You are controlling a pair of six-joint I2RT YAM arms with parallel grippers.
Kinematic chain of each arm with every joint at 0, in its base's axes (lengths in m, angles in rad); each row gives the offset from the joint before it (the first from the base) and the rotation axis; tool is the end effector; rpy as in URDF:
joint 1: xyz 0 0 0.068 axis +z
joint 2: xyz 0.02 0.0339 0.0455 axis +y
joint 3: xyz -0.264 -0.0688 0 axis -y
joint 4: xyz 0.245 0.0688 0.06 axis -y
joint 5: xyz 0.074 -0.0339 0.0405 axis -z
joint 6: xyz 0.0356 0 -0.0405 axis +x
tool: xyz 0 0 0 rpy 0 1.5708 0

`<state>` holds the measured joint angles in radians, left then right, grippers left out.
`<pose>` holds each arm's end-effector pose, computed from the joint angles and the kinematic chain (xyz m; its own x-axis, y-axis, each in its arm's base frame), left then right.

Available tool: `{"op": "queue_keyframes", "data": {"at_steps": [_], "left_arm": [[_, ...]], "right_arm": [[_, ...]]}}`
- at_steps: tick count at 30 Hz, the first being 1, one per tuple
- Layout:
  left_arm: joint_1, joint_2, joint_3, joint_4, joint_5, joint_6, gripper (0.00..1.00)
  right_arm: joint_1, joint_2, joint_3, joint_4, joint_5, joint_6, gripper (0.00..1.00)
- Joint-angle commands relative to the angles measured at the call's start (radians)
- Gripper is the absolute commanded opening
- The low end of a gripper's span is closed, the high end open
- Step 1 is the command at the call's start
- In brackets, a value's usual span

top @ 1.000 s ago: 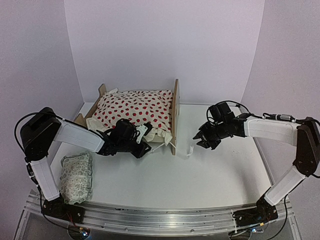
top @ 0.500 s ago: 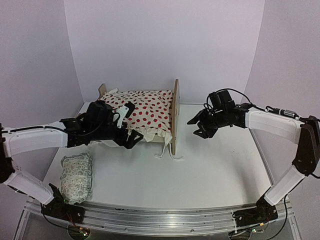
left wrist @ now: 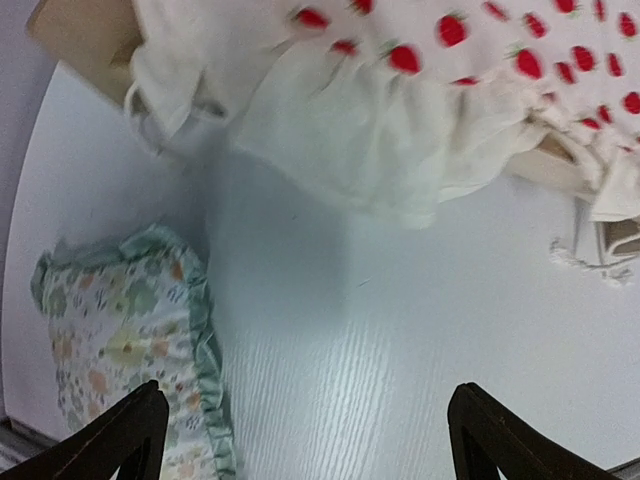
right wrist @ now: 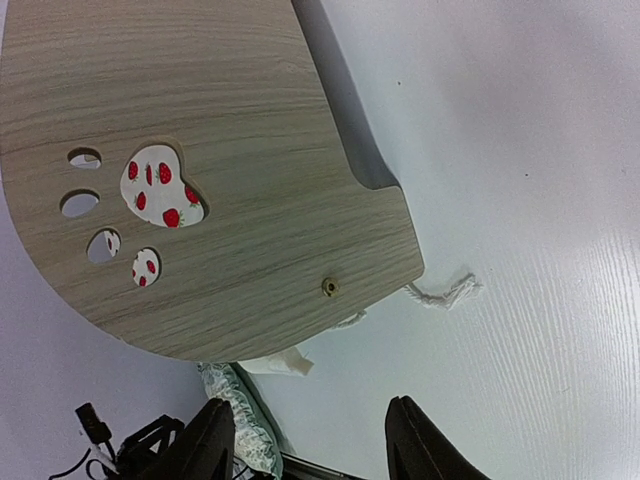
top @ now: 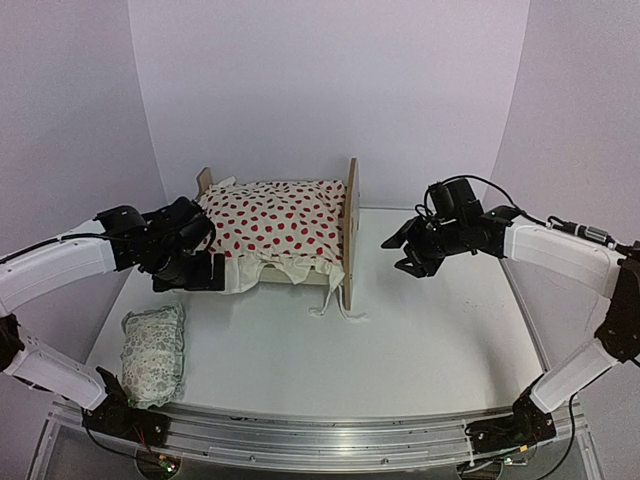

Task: Set up the pet bed
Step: Pick up the pillow from the corner of the board.

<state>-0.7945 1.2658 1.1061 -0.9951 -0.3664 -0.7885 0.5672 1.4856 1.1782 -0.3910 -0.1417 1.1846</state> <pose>0.1741 -0.1591 0.2875 -0.8523 -0.0772 -0.5173 -0.0565 0.9969 -0.0556 0.2780 0.1831 0.2894 -0.7815 0.5895 -0.2044 0.2677 0.6126 0.7437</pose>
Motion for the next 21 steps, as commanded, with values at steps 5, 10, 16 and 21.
{"op": "queue_keyframes", "data": {"at_steps": [5, 10, 16, 21], "left_arm": [[0.044, -0.01, -0.136, -0.23, 0.068, -0.29, 1.0], [0.125, -0.009, -0.261, -0.12, 0.165, -0.248, 0.99], [0.158, 0.037, -0.363, 0.004, 0.226, -0.197, 0.97], [0.161, 0.092, -0.414, 0.1, 0.256, -0.175, 0.88]], "right_arm": [[-0.004, -0.053, -0.023, -0.053, -0.045, -0.024, 0.53], [-0.004, -0.065, -0.032, -0.063, -0.064, -0.022, 0.53], [-0.004, -0.085, -0.046, -0.079, -0.078, -0.022, 0.53], [-0.005, -0.109, -0.054, -0.094, -0.075, -0.021, 0.53]]}}
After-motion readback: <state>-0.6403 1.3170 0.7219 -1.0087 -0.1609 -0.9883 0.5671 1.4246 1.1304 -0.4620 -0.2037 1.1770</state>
